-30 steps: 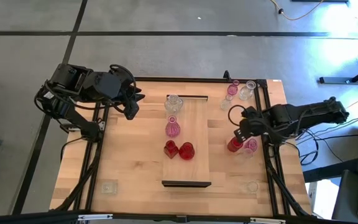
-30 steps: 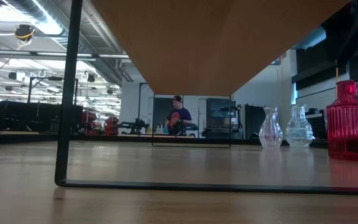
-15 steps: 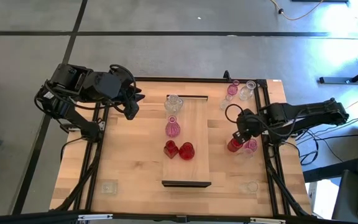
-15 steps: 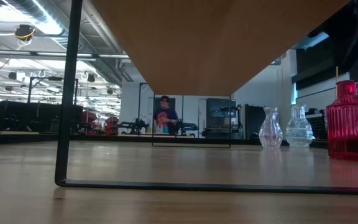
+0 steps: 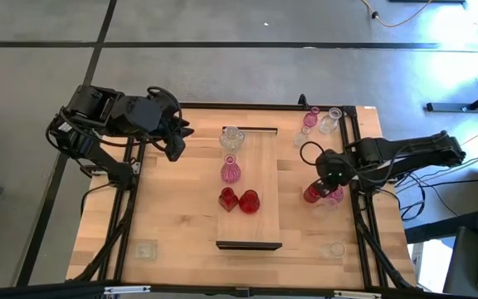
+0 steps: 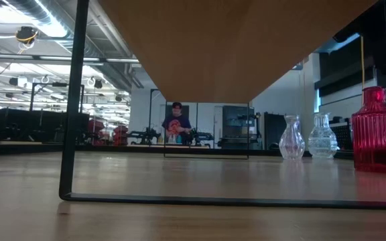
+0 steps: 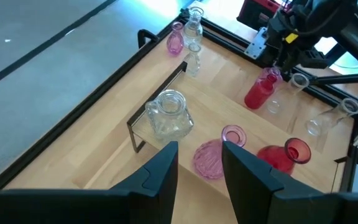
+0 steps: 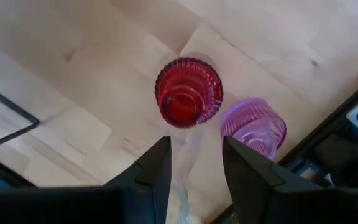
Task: Sort vases onto shelf
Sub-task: Put the transparent vase on the shelf aligned with the other transparent vase
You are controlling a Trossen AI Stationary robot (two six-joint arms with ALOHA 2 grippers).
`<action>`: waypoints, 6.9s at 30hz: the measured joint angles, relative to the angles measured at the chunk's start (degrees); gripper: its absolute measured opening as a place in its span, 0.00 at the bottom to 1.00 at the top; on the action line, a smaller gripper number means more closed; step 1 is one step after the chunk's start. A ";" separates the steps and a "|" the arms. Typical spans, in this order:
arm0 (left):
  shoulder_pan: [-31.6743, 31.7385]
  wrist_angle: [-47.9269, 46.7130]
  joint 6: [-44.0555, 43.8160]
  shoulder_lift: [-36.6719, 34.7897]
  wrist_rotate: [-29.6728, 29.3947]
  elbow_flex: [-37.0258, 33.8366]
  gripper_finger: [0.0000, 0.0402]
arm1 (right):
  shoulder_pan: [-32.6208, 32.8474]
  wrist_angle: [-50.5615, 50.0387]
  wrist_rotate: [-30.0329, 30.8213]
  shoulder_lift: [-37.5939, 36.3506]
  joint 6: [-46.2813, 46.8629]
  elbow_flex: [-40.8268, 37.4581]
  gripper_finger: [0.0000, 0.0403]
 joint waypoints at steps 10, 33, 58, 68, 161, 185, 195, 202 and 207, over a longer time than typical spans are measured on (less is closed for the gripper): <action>0.00 0.00 -0.42 0.00 -0.43 0.01 0.29 | 3.72 -0.61 -10.17 -4.85 2.08 0.24 0.31; 0.03 0.00 -2.50 0.00 -2.85 0.00 0.29 | 12.33 8.89 -10.66 -5.18 8.48 -10.83 0.11; 3.15 0.13 -1.42 0.00 -3.78 0.00 0.29 | -4.11 -12.37 -6.77 18.32 -26.78 41.42 0.00; 3.13 0.63 -1.49 0.00 -0.33 0.00 0.29 | -17.34 -12.09 -6.26 36.21 -46.38 57.86 0.00; 14.34 44.14 43.67 26.10 19.98 0.02 0.44 | -29.74 5.82 -21.46 23.02 -43.63 53.29 0.00; 13.90 38.82 39.80 26.14 15.05 0.04 0.44 | -29.70 8.18 -21.42 22.65 -45.14 53.24 0.18; 17.02 37.67 32.23 25.11 16.50 2.55 0.44 | -29.63 15.62 -15.36 14.34 -46.56 53.33 0.32; 18.57 41.56 29.14 24.17 20.03 2.56 0.44 | -29.64 15.07 -10.30 10.05 -48.11 53.35 0.42; 18.84 47.33 28.33 22.33 23.66 2.67 0.44 | -29.64 14.04 -8.42 8.99 -49.54 53.33 0.47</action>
